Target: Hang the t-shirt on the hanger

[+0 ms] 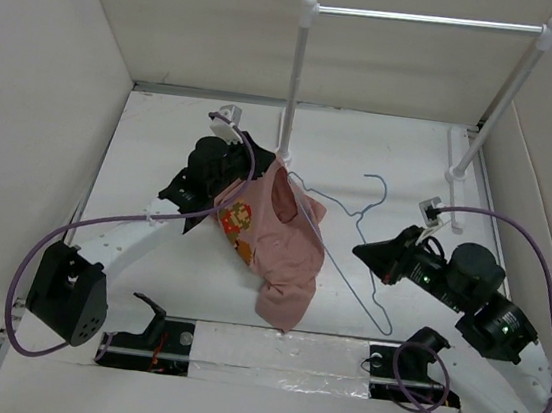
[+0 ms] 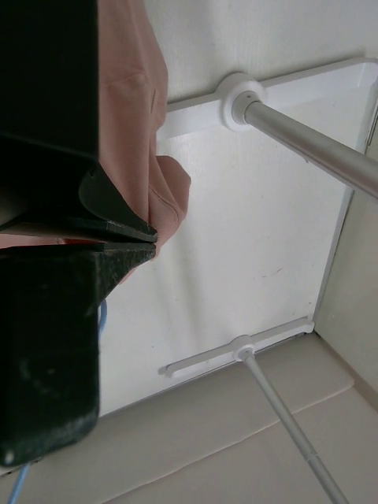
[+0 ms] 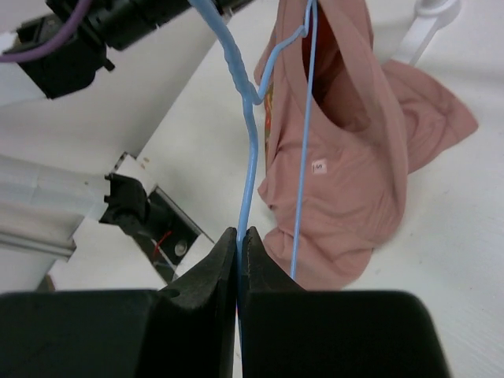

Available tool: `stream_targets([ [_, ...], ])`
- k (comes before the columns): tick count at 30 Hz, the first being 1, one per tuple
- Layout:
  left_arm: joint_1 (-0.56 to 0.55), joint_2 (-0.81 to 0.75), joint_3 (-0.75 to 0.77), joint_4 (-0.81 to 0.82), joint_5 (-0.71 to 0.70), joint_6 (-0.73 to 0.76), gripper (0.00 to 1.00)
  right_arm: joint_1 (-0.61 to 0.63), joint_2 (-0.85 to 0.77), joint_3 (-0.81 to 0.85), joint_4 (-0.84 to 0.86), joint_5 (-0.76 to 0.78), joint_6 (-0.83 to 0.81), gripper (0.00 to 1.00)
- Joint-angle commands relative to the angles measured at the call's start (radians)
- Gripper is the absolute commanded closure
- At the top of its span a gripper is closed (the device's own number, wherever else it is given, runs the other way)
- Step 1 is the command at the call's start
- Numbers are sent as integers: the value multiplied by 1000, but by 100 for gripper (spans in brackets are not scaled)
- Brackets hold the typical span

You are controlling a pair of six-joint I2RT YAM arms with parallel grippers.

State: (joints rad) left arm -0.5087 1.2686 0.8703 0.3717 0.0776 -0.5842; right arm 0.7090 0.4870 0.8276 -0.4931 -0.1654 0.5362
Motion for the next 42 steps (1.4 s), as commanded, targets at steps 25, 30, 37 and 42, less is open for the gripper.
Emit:
stream_targets([
  [25,-37,-199,33,-106,56,29,100,136,436,-7,597,-117,-122,100],
  [30,-37,-299,32,-112,80,-3,100,136,490,-76,858,41,-128,100],
  [37,-37,-416,87,-224,30,7,100,216,567,-36,1101,197,-217,100],
  [42,-37,-505,154,-280,-67,53,100,358,521,22,955,354,-305,100],
])
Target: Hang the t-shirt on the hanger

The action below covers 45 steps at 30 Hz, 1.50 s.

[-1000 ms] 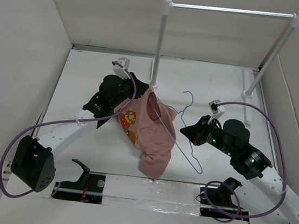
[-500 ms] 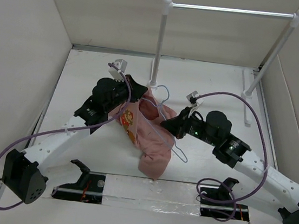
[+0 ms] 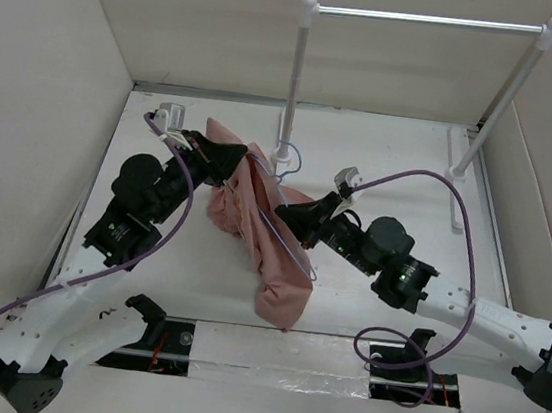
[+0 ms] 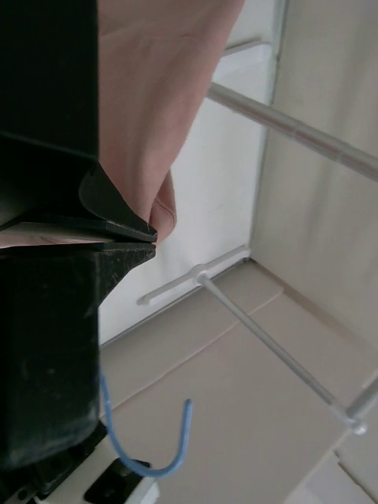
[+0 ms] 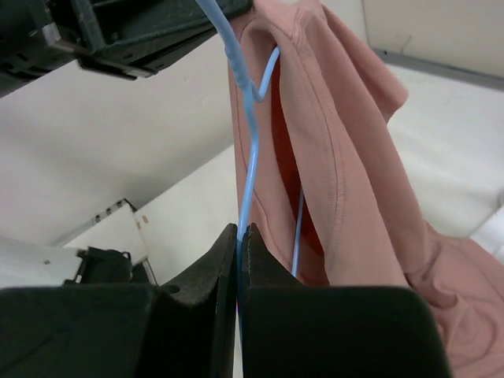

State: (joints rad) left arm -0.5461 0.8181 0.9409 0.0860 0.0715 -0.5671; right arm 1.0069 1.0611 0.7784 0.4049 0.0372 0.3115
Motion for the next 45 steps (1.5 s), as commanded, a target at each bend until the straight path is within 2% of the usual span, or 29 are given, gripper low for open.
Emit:
stream_targets([
  [1,0,-59,102,-6,-112,45,100,77,-64,71,37,161,-80,100],
  [3,0,-69,111,7,-113,52,100,123,-84,78,-73,209,-55,100],
  [5,0,-63,118,18,-108,55,100,156,-92,76,-105,240,-46,100],
  [9,0,-31,141,24,-76,53,100,180,-93,62,-106,305,-38,100],
  [10,0,-28,124,50,-11,44,100,180,-84,68,-95,322,-45,100],
  [12,0,-10,108,67,30,24,100,180,-55,87,-28,360,-87,100],
  [15,0,0,96,58,68,15,100,124,51,155,38,265,-117,100],
  [17,0,-13,81,58,83,7,100,124,118,186,102,274,-140,100],
  [21,0,-48,65,29,82,3,100,78,186,226,204,187,-103,100],
  [28,0,-91,15,20,93,-33,100,45,329,251,409,196,-100,100],
  [31,0,-115,7,15,91,-39,100,35,333,249,468,185,-110,100],
  [34,0,-151,-39,3,68,-34,100,62,243,170,535,182,-133,100],
  [35,0,-164,-51,-6,60,-27,98,71,223,142,576,194,-147,100],
  [36,0,-171,-63,-17,45,-19,84,81,200,92,590,204,-147,100],
  [39,0,-209,-99,-58,-21,9,59,90,123,4,589,194,-147,100],
  [42,0,-244,-105,-51,-62,10,51,90,94,-43,603,213,-135,100],
  [45,0,-246,-97,-13,-117,7,49,90,100,-67,606,217,-132,100],
])
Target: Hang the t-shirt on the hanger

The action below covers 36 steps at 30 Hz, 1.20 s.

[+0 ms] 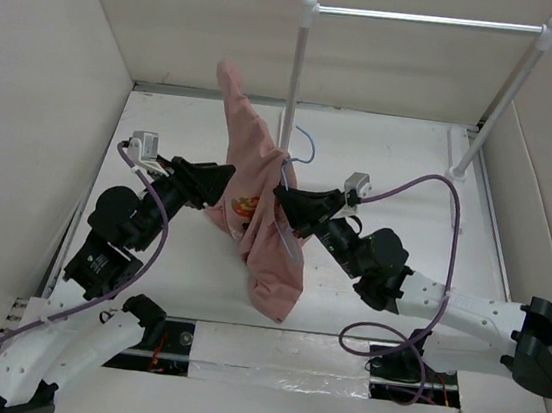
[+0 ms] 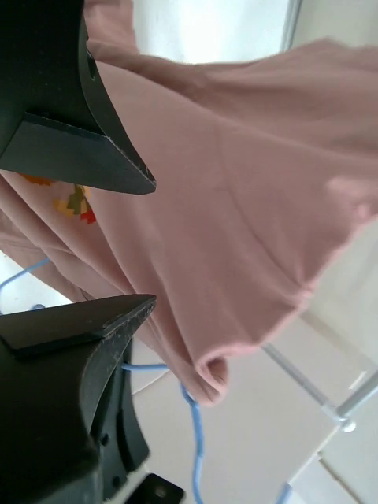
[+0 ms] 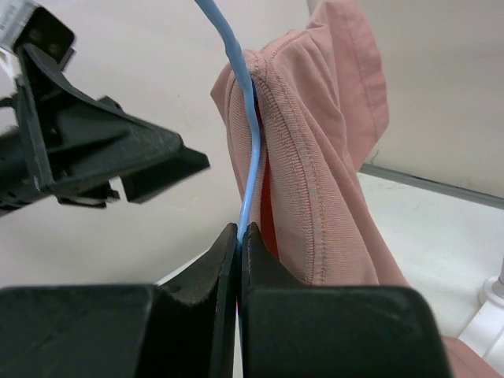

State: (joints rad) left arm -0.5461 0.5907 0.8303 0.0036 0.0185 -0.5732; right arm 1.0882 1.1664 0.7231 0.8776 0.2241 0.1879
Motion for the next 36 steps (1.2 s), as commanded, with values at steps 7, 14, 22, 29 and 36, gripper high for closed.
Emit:
stream_targets([
  [7,0,98,40,208,10,-36,44,19,-13,-54,118,33,7,100],
  [14,0,256,64,268,67,-17,51,19,-1,-47,95,26,7,100],
  [22,0,233,16,345,115,-20,68,19,45,-25,84,23,18,100],
  [29,0,175,-46,314,120,-37,100,0,78,21,11,23,36,100],
  [36,0,107,-50,216,63,-79,67,-27,88,22,3,-3,58,100],
])
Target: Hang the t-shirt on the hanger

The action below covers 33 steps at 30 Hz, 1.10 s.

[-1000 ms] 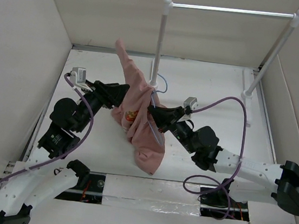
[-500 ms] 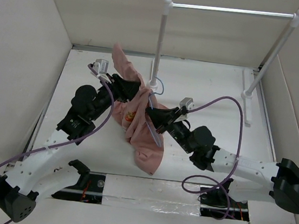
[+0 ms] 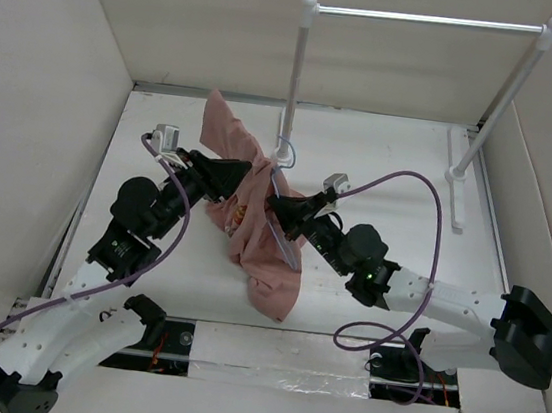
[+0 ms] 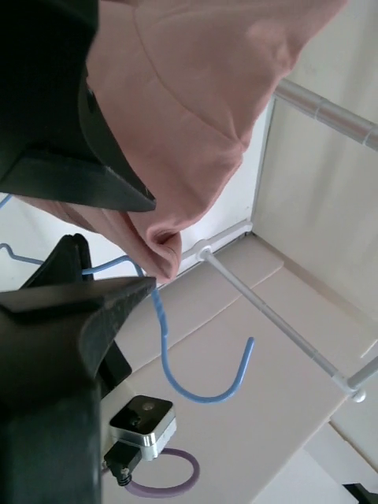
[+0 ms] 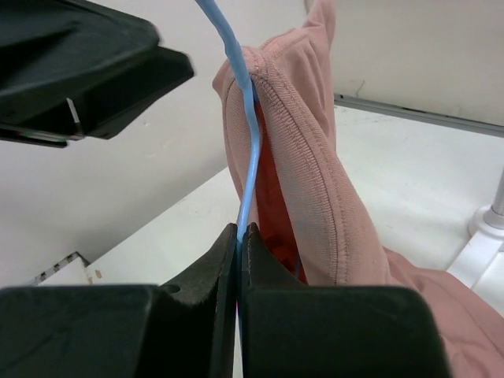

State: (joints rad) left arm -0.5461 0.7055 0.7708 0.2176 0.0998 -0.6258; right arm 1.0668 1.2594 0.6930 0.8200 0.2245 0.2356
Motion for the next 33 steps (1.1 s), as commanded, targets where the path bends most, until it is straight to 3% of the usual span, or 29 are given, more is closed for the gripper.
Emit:
stream_targets([
  [1,0,-3,13,-1,-41,-31,63,-5,-5,56,61,-11,8,100],
  [6,0,57,33,43,-54,-77,47,-5,-14,50,47,-31,14,100],
  [17,0,201,61,172,-9,-156,41,-5,-20,48,1,-62,13,100],
  [29,0,229,-31,263,57,-232,59,-5,95,126,16,-13,8,100],
  [33,0,189,-59,269,25,-235,85,-5,118,149,7,-13,14,100],
])
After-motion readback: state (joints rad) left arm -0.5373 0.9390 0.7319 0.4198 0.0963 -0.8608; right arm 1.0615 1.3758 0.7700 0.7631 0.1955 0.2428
